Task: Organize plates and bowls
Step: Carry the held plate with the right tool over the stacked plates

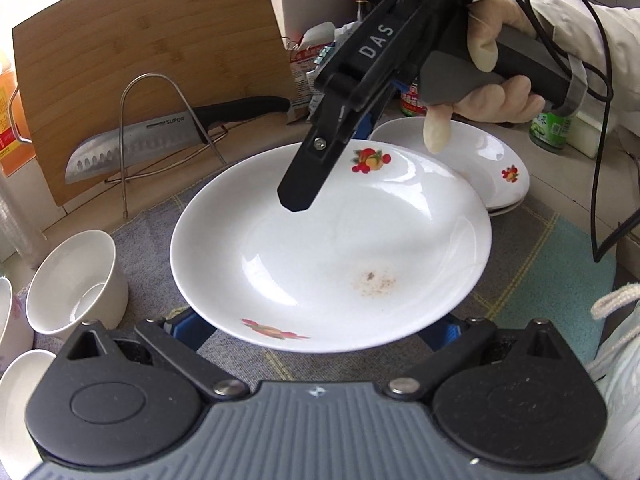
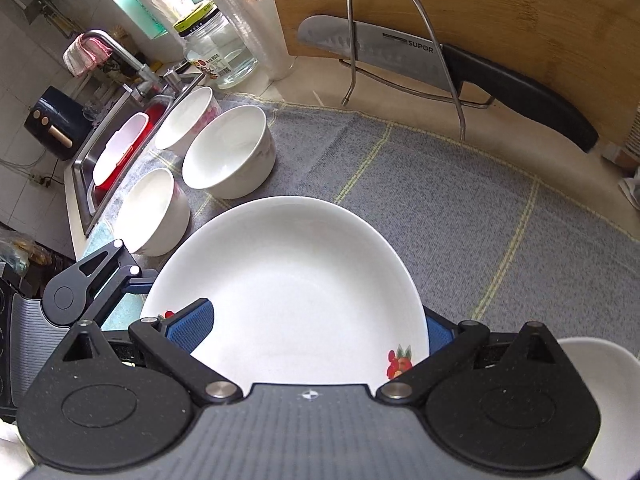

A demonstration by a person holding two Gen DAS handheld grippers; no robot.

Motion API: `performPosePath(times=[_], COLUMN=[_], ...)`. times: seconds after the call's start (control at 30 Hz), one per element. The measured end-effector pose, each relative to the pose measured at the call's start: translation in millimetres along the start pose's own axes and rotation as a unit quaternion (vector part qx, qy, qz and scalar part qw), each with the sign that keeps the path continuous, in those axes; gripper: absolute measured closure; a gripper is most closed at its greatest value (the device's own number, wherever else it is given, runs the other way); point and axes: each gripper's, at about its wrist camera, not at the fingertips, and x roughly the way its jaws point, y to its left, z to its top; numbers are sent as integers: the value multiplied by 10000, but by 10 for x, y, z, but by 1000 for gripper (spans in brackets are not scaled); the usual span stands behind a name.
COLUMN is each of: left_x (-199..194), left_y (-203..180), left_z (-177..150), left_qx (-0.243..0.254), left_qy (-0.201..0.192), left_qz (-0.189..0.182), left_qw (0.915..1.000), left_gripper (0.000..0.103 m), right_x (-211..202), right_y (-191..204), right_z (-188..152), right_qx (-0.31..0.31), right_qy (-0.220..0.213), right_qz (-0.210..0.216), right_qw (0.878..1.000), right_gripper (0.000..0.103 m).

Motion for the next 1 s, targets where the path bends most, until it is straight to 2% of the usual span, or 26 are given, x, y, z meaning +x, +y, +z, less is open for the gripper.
performPosePath(times=[0.4, 1.0], left_x=[61, 571], left_y=[-251, -654], left_z=[162, 589], left_qx=[673, 1524], left_qy=[-107, -311], left_qz=[-628, -1544], left_qw=[9957, 9757], left_gripper=[1, 1], right_x=[-406, -1003], right_y=[-141, -622], right_z=[-512, -1103], right_qx=[679, 1670], right_qy=[-389, -945], right_qz=[-369, -1145], right_qw=[9962, 9747], right_gripper=[0, 0])
